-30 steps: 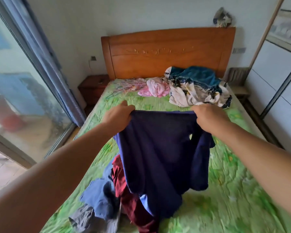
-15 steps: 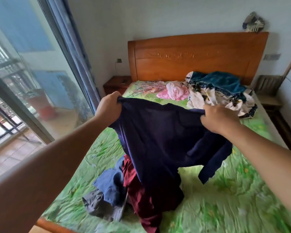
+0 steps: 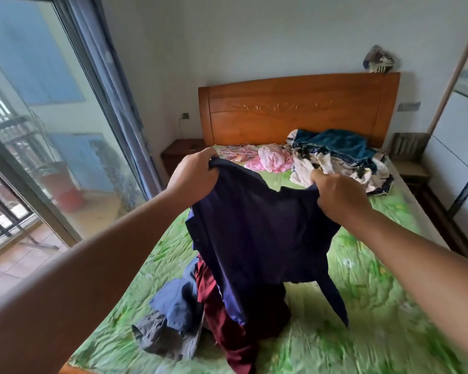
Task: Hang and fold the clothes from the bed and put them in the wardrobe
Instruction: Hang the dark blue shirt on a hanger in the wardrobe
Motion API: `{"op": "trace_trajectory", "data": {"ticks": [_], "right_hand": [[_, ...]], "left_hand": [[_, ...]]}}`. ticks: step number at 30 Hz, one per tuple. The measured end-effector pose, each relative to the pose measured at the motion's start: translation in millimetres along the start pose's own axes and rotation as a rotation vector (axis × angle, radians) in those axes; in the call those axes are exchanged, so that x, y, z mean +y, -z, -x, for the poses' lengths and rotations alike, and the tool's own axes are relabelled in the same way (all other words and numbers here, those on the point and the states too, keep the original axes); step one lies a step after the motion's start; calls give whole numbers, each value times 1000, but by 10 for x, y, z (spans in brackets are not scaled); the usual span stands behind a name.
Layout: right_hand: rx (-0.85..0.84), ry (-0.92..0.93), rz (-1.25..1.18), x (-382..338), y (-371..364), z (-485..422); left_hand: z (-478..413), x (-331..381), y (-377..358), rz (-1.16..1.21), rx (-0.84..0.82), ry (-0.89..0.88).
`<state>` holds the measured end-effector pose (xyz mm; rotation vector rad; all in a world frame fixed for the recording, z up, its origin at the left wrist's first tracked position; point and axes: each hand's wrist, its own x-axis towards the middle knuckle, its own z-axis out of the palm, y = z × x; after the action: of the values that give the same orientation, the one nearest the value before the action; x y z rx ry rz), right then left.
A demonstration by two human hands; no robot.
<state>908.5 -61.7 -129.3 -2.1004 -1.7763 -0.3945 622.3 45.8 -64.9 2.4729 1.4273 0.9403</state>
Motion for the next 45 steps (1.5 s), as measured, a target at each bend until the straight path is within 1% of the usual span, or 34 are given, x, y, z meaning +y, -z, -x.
{"op": "trace_trajectory", "data": {"ticks": [2,4,6,8,11,15,17,19,23,27,33,35,39,41,44,45], "right_hand": [[-85,-31,18,-19,79,68],[-167,-67,-14,-30,166,167],[-203,-59,25,-42,240,298],[-208,-47,142,-60,291,483],[-165,-123,224,-76,360,754],[-177,-310,183,-71,677,1115],[-171,-352,137,6,914,1331],[-191,-403,108,123,1176,1580],[-182,-577,82,536,1571,2066],[-98,-768,44,1100,1917,2582],[-5,-904,-121,1955,2540,3477],[25,-964,-150,2301,2733,3843],[194,-1148,-298,2977,3079,4559],[278,-1232,-386,3308,3141,4843],[359,-1294,-516,3897,3079,5191],[367,-1304,-526,3938,3135,5247]], "left_hand": [[82,42,61,-29,-17,-27],[181,36,153,-83,-27,-43],[277,-1,252,-113,-32,-58],[379,-55,319,-124,-58,-74],[572,-96,337,-165,-148,-113],[873,27,221,-292,-224,-209],[990,192,132,-344,-266,-238],[1068,428,7,-340,-311,-241],[1192,1136,-250,-215,-388,-187],[1327,1961,-483,28,-415,-188],[1665,3431,-869,321,-481,-198],[1833,3945,-1096,381,-514,-204],[2236,4969,-1537,462,-564,-236],[2430,5392,-1693,484,-596,-243],[2565,5873,-1945,572,-667,-244],[2581,6010,-2022,596,-695,-233]]}}
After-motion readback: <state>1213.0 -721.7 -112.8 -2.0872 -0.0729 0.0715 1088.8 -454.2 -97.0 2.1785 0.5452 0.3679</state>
